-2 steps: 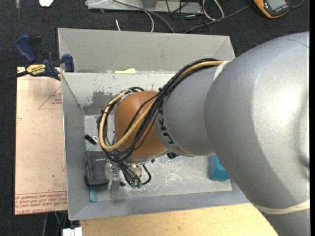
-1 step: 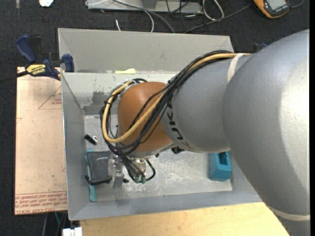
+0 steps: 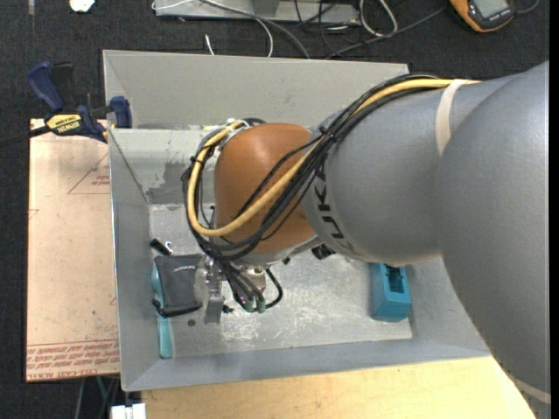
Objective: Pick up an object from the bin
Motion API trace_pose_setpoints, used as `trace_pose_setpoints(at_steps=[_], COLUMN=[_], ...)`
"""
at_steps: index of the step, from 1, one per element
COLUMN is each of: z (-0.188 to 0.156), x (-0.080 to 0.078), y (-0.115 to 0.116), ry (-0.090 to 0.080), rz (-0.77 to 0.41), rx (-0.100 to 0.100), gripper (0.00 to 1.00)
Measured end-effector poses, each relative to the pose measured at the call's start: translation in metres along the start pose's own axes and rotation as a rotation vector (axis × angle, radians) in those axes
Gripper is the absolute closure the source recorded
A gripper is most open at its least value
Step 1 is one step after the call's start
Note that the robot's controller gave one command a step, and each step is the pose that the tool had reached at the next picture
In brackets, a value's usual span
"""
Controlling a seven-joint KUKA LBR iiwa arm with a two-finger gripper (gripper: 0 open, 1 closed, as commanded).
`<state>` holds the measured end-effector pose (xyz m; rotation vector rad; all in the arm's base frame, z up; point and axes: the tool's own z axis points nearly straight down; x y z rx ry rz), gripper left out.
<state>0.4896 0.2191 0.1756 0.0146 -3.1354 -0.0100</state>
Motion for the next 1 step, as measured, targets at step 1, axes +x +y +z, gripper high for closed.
trace_pose_setpoints(at_steps=[1], z=[-0.0257], x=[-0.0006], y=[0.0006], ry=[-0.002], rz=[-0.001], rx=[-0.001], gripper=[1.00])
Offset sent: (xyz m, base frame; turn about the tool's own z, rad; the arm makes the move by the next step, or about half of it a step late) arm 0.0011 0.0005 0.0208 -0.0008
